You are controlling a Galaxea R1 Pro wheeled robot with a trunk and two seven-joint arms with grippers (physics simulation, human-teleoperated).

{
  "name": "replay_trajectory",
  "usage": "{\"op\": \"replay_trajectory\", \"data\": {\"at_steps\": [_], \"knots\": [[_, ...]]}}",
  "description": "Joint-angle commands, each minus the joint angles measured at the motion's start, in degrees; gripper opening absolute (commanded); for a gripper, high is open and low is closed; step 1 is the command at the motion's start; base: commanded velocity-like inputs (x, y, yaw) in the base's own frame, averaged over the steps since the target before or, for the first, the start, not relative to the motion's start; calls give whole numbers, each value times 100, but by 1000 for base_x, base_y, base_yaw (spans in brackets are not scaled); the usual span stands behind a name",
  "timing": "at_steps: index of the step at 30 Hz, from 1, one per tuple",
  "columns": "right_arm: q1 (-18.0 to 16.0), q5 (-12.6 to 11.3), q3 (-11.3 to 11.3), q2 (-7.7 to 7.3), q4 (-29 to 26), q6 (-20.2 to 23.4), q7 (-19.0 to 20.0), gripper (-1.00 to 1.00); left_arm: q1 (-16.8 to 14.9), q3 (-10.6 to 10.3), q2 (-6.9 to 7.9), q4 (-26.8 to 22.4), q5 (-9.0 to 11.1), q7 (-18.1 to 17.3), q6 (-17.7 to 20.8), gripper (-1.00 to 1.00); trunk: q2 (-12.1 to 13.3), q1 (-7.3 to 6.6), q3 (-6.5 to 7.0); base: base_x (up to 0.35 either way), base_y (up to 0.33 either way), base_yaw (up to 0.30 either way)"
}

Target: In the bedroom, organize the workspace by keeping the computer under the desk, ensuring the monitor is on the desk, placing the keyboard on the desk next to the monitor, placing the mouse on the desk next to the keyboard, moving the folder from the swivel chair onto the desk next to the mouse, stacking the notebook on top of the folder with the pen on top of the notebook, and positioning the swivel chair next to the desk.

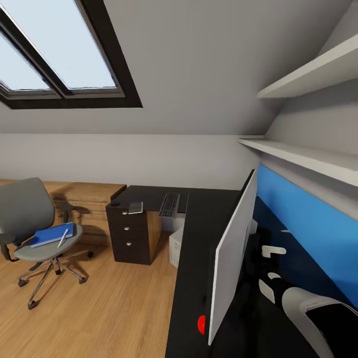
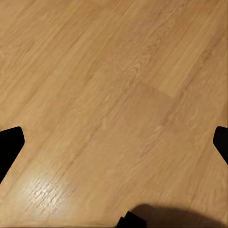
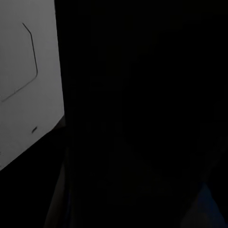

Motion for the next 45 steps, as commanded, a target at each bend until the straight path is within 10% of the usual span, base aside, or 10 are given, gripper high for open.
{"op": "replay_trajectory", "data": {"at_steps": [1,45], "knots": [[-7,-81,92,1,12,-33,-13,-100,-4,-47,4,19,24,46,-15,100,37,-22,11,0,0,0],[-7,-81,92,-8,12,-36,-13,-100,-4,44,-12,175,36,43,-18,100,117,-66,47,0,-87,0]]}}
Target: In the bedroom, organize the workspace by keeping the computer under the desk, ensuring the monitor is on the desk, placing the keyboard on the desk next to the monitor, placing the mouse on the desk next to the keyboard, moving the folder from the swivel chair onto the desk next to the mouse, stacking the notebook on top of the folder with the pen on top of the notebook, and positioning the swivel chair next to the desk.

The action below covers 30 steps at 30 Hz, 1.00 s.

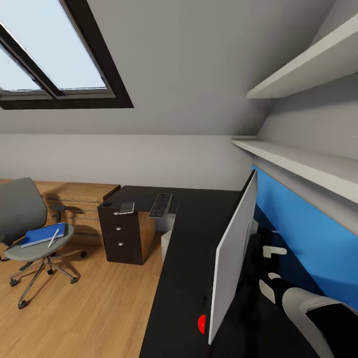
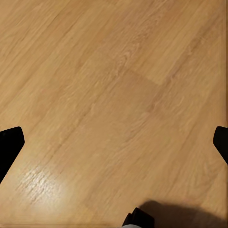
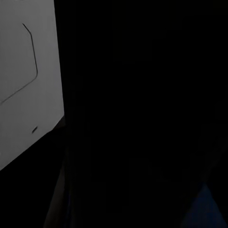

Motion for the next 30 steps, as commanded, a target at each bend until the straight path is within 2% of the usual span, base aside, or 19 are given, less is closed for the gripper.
{"op": "replay_trajectory", "data": {"at_steps": [1,12,17,24,30], "knots": [[-10,2,42,3,3,-17,-5,-100,-3,-50,6,-12,26,47,-13,100,-6,0,-6,0,-57,0],[-10,2,42,3,4,-17,-5,-100,-4,-48,6,-11,26,47,-13,100,-6,0,-6,0,-16,0],[-10,2,42,3,4,-17,-5,-100,-4,-48,6,-11,26,47,-13,100,-6,0,-6,0,-175,0],[-10,2,42,3,-1,-17,-5,-100,-4,-40,11,-11,26,47,-13,100,-6,0,-6,1,-24,0],[-10,2,42,3,1,-16,-5,-100,-3,-51,6,-11,26,49,-11,100,-6,0,-6,99,-69,0]]}}
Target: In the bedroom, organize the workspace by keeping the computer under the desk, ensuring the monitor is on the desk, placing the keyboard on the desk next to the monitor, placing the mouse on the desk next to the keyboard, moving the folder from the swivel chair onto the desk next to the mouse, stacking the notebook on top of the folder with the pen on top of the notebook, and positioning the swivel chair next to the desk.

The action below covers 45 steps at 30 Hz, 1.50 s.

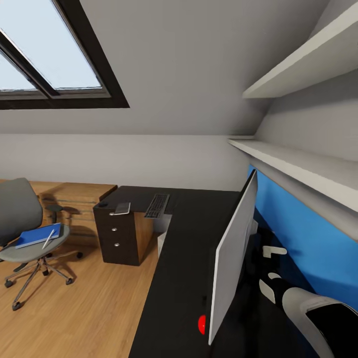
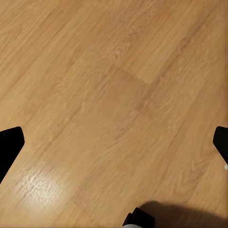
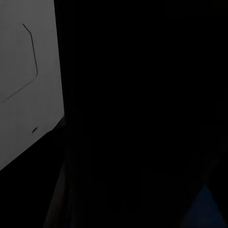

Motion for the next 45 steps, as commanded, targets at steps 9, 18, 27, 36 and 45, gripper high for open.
{"op": "replay_trajectory", "data": {"at_steps": [9,18,27,36,45], "knots": [[-11,11,30,3,-2,-16,-4,-100,-4,-48,5,-13,26,52,-7,100,-6,0,-6,4,-3,-118],[-11,17,36,7,-1,-19,1,-100,-4,-53,5,-13,20,47,-15,100,-6,0,-6,48,0,-34],[-11,20,39,7,-1,-16,3,-100,-4,-56,5,-13,24,53,-16,100,-6,0,-6,19,0,0],[-11,25,39,4,-1,-12,3,100,-4,-56,5,-13,26,52,-16,100,-6,0,-6,0,0,0],[-11,25,39,3,-4,-12,3,100,-4,-56,5,-13,23,53,-16,100,-6,0,-6,0,0,0]]}}
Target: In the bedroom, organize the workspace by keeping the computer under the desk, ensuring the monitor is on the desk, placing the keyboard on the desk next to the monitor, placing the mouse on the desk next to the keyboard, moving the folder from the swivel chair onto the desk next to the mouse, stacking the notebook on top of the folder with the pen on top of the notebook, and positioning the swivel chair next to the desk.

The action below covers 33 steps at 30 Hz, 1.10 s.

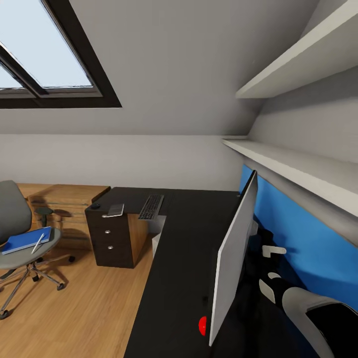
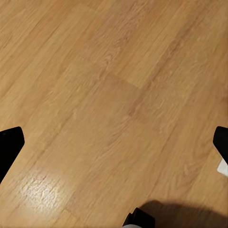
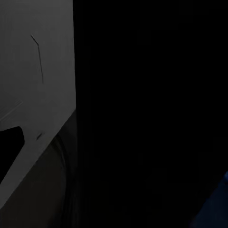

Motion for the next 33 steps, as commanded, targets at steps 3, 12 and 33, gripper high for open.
{"op": "replay_trajectory", "data": {"at_steps": [3,12,33], "knots": [[-7,-32,49,1,10,-18,-15,100,-4,-49,6,-13,26,47,-13,100,-5,0,-8,0,0,0],[-7,-32,49,4,10,-18,-7,100,-3,-49,6,-13,25,44,-13,100,-5,0,-8,-37,0,0],[-7,24,49,7,15,-18,-6,100,-3,-57,-2,-13,20,43,-13,100,-5,0,-8,-152,0,0]]}}
